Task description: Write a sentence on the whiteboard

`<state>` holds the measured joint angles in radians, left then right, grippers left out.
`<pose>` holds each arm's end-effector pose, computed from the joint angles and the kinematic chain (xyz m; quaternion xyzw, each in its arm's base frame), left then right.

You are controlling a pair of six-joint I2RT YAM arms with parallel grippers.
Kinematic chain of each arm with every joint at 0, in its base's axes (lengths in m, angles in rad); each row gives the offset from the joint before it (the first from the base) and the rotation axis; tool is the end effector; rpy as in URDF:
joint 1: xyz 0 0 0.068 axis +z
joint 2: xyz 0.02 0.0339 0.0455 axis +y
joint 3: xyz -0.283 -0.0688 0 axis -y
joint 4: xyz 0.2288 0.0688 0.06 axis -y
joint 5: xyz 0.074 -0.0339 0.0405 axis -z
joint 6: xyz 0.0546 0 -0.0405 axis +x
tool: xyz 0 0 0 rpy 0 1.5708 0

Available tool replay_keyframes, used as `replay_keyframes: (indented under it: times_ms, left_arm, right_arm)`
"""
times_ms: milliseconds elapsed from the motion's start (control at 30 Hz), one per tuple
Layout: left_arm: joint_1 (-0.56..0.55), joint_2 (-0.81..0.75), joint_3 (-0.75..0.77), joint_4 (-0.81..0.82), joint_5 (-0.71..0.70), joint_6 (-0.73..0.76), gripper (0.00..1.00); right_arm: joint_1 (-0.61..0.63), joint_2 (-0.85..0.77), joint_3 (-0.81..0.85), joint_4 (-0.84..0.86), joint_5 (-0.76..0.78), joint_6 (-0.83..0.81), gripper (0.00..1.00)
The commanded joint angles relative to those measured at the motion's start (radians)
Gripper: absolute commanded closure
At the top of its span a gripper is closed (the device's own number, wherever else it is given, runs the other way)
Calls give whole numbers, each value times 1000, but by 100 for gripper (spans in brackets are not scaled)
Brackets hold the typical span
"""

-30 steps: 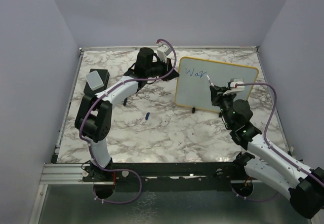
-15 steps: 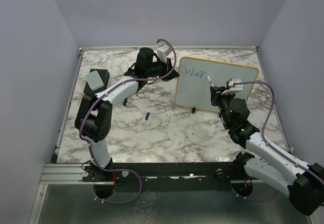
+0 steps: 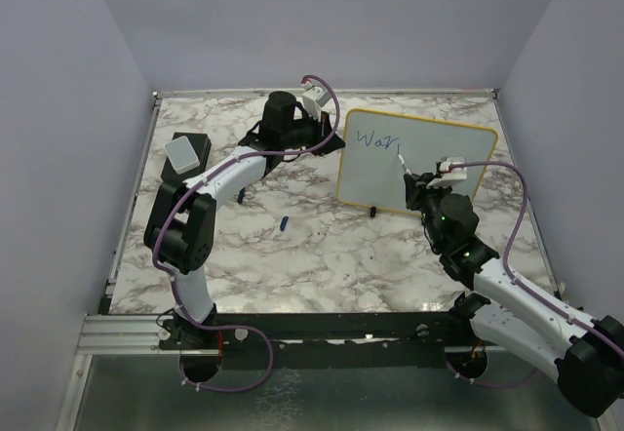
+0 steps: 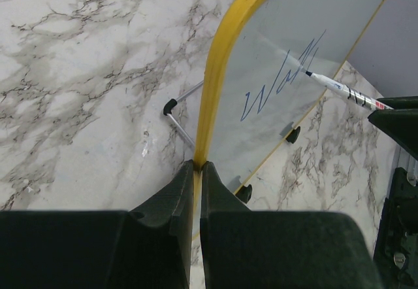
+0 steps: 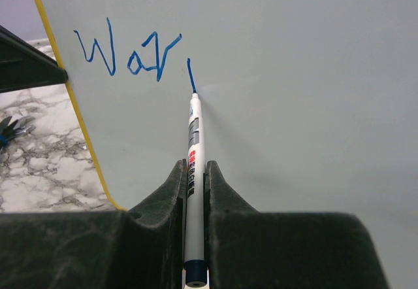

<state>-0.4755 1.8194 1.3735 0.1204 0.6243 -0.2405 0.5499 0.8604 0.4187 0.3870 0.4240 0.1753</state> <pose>0.3713 -0.2271 0.3054 0.2685 0.7468 -0.4281 0.4324 0.1750 0.0809 0.2777 0.0099 0.7244 0.0955 0.6826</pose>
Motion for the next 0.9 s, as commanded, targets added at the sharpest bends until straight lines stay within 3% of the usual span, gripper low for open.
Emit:
replay_keyframes:
  times_ms: [0, 867]
  left_arm:
    - [-8, -44, 19, -7, 28, 12, 94]
    - [-8, -46, 16, -8, 28, 12, 94]
  right_arm:
    - [-5, -4, -7, -40, 18, 10, 99]
    - [-4, 2, 43, 46, 91, -46, 99]
